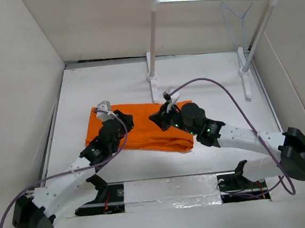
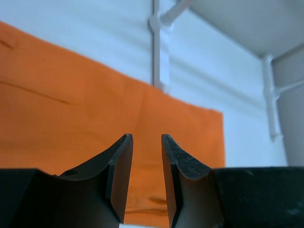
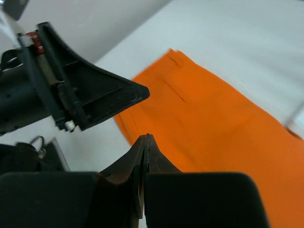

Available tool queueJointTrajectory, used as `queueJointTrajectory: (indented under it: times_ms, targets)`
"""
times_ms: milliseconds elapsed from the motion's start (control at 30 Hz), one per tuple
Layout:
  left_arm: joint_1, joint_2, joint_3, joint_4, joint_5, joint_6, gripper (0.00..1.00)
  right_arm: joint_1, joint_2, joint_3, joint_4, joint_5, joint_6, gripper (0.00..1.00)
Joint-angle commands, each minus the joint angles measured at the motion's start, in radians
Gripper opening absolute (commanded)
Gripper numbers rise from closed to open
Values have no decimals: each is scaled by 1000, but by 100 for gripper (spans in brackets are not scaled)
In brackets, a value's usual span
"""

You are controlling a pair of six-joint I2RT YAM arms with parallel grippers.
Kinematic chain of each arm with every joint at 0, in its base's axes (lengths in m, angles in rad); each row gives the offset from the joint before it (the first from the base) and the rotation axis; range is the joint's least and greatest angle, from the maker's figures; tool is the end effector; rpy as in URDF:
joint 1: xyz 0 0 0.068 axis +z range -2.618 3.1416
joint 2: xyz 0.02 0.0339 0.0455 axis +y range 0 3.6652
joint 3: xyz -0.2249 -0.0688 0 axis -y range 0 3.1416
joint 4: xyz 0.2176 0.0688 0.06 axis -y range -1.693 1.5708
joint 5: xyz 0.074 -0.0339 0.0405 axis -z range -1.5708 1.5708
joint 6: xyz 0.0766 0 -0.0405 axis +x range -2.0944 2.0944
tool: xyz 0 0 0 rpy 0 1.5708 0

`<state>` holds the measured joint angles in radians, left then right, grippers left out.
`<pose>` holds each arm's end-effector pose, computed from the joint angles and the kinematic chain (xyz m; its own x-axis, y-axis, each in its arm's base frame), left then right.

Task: Place the trousers on the hanger
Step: Fold the trousers at the center of the board.

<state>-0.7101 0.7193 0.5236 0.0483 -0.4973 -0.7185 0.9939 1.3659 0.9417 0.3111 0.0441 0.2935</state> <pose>0.1874 -0.1129 0.2575 -0.2254 -0.5691 -0.7908 0.0886 0.7963 -0.5984 0.1920 0.2888 0.2818 -0.2943 0.0777 -0.9526 -0.7609 0.5841 0.2827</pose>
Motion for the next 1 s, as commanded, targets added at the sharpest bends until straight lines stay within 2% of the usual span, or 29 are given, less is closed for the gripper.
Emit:
queueJointTrajectory:
  times_ms: [0, 100, 167, 333, 433, 500, 533, 633, 700, 767, 833, 967]
  targets:
    - [9, 119, -34, 201, 129, -13, 28, -61, -86, -250, -7, 103, -5, 0]
    - [9, 236, -83, 353, 245, -28, 28, -106, -154, -377, 5, 97, 10, 0]
    - [-43, 307, -102, 410, 263, -36, 29, -116, -203, -414, -18, 115, 10, 0]
    - [-137, 465, -8, 438, 243, -4, 29, -80, -292, -500, -87, 151, 22, 0]
    - [-167, 553, 79, 427, 256, 43, 29, -69, -405, -541, -130, 181, 24, 0]
    - [-167, 604, 124, 427, 295, 67, 30, -69, -456, -563, -135, 194, 21, 7]
    - [-167, 658, 169, 426, 307, 74, 30, -69, -465, -564, -148, 198, 16, 19]
    - [-176, 773, 280, 381, 350, 114, 30, -69, -467, -555, -193, 231, 18, 37]
    - [-177, 825, 329, 357, 376, 129, 35, -69, -450, -534, -221, 203, 15, 38]
    - [-177, 894, 390, 352, 427, 136, 35, -69, -435, -517, -260, 185, 15, 35]
    - [-177, 946, 441, 346, 450, 145, 35, -60, -421, -508, -271, 177, 19, 26]
    - [-186, 1003, 492, 338, 474, 148, 35, -60, -433, -521, -288, 171, 19, 20]
